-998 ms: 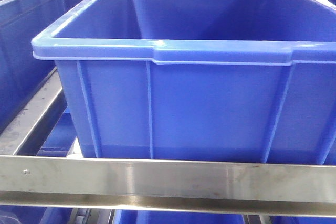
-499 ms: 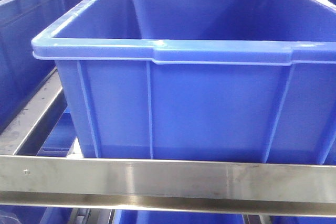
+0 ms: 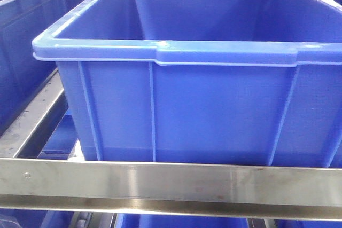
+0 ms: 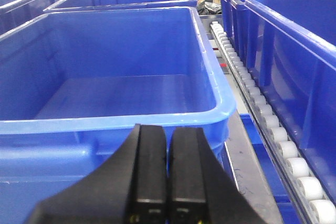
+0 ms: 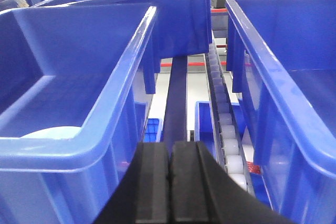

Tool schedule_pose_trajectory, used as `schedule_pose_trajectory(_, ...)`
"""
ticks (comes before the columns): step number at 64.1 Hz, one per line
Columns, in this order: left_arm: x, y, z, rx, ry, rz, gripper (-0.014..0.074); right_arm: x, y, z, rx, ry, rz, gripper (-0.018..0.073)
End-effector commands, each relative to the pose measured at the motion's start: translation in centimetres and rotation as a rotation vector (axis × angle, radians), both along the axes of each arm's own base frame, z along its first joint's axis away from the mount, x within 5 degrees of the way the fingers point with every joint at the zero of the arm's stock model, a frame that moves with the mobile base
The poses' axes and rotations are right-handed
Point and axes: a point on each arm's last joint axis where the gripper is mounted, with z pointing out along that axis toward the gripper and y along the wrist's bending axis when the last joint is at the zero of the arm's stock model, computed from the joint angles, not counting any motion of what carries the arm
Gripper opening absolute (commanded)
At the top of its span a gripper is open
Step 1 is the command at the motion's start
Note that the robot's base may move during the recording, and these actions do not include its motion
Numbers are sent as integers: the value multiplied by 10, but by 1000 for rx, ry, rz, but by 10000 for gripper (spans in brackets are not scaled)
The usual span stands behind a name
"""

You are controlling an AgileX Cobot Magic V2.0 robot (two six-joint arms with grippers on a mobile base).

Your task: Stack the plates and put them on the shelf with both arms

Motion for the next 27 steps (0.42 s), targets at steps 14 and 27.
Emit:
schedule_pose_trajectory(14, -2, 2, 7, -15, -99, 20, 80, -3, 0, 9, -14, -105, -9, 49)
schedule_pose_trajectory(27, -2, 2, 7, -15, -99, 20, 80, -3, 0, 9, -14, -105, -9, 49)
